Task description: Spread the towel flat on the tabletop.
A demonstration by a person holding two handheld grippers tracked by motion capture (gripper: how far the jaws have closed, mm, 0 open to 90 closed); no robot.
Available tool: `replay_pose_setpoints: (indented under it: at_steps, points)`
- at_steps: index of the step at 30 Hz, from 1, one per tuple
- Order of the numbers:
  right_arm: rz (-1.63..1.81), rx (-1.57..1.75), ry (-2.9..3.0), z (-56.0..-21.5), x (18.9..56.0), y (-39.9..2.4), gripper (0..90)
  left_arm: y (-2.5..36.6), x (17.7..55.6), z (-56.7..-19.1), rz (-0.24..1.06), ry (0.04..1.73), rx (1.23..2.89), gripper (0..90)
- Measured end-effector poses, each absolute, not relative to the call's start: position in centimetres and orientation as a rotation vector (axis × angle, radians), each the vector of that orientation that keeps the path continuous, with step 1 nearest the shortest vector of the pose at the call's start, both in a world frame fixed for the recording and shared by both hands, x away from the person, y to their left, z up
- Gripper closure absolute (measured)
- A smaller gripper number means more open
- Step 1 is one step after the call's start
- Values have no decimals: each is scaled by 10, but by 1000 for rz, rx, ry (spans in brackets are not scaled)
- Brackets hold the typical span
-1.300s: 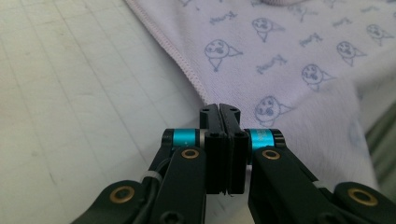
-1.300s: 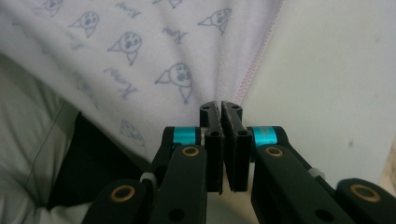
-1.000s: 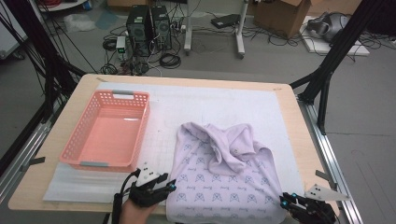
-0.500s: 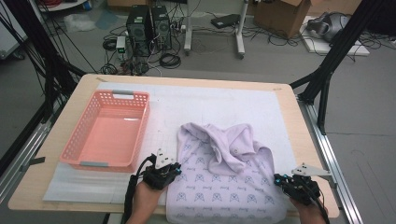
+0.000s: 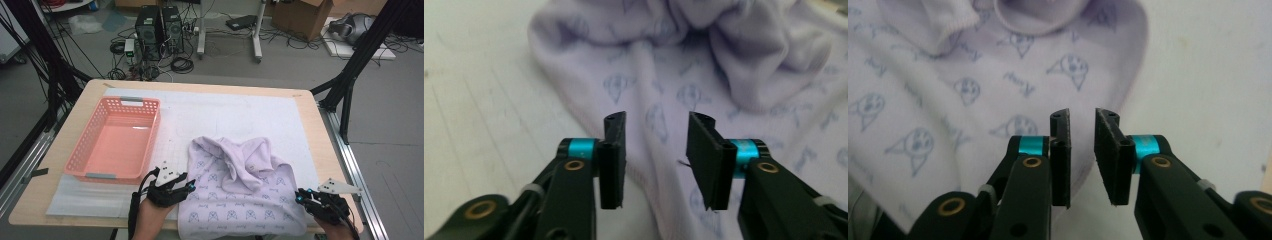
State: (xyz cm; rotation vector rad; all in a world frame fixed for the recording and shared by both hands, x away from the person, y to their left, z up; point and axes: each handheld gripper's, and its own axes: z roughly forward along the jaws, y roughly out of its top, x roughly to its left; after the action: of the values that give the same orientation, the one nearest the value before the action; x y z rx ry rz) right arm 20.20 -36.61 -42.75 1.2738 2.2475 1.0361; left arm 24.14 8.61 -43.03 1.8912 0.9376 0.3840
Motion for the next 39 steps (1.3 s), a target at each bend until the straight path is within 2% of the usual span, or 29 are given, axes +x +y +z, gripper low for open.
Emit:
replay_pose_setpoints:
  at_steps: [3,9,16,21,25,26,28,29,34,39]
  points:
    - [1062,1241,2237,-425,214,-361,720,78,257,-422,375,896,1874,503]
    - [1060,1197,2270,-426,229,-356,708,47,294,-406,351,808,1885,427]
    - [1088,1210,2260,-425,233,-365,699,8,315,-394,293,711,1911,399]
    - [1085,1215,2261,-425,229,-369,699,-21,322,-400,291,631,1988,398]
    - [1084,1218,2261,-425,227,-370,699,-38,330,-415,271,653,2074,453]
    - [1082,1217,2264,-425,226,-370,700,-39,332,-418,268,669,2087,489]
    - [1082,1223,2262,-425,226,-371,700,-40,335,-419,276,680,2103,682]
    - [1085,1228,2261,-426,227,-371,701,-39,335,-419,278,686,2094,736]
    - [1079,1223,2274,-427,233,-369,701,-20,345,-411,221,759,1928,759]
    - [1078,1201,2289,-427,248,-361,701,8,362,-405,258,895,1777,754]
